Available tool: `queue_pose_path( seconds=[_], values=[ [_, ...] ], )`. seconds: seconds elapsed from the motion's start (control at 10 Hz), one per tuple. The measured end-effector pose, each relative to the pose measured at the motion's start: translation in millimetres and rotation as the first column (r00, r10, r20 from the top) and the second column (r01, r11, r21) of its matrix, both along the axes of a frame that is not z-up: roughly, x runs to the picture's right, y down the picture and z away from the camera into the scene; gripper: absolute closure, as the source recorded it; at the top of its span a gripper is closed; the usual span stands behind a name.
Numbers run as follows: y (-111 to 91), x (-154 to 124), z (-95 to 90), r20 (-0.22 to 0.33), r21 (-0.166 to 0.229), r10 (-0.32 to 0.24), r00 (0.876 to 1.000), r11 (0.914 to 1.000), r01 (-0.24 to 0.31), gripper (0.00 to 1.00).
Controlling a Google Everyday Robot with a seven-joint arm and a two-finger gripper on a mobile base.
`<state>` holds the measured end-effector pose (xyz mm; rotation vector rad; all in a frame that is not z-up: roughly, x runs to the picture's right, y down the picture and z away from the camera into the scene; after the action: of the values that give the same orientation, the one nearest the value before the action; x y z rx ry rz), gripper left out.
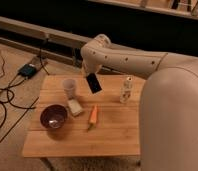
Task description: Place the eraser in the ceramic cup
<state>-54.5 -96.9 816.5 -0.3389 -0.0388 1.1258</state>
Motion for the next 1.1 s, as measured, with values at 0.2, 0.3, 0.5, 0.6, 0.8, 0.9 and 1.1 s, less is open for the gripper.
queue_pose_path(
  seconds=[0.2, 0.3, 0.5, 0.6, 0.8, 0.9, 1.1],
  values=[
    [-16.6, -13.9, 2.2, 0.066, 0.036, -0.049, 0.997, 0.9982, 0.047, 1.00],
    [-19.7, -17.0, 2.2, 0.093, 0.043, -0.054, 0.994, 0.9978, 0.051, 1.00],
    [-17.4, -22.0, 6.2, 0.163, 0.048, -0.070, 0.984, 0.9969, 0.063, 1.00],
    [-13.3, -29.0, 7.1, 0.194, 0.048, -0.085, 0.977, 0.9959, 0.077, 1.00],
    [-6.9, -41.1, 6.1, 0.242, 0.052, -0.122, 0.963, 0.9923, 0.113, 1.00],
    [-3.7, -45.0, 5.8, 0.261, 0.056, -0.145, 0.954, 0.9892, 0.135, 1.00],
    [-2.3, -52.0, 3.3, 0.288, 0.070, -0.184, 0.940, 0.9828, 0.171, 1.00]
  ],
)
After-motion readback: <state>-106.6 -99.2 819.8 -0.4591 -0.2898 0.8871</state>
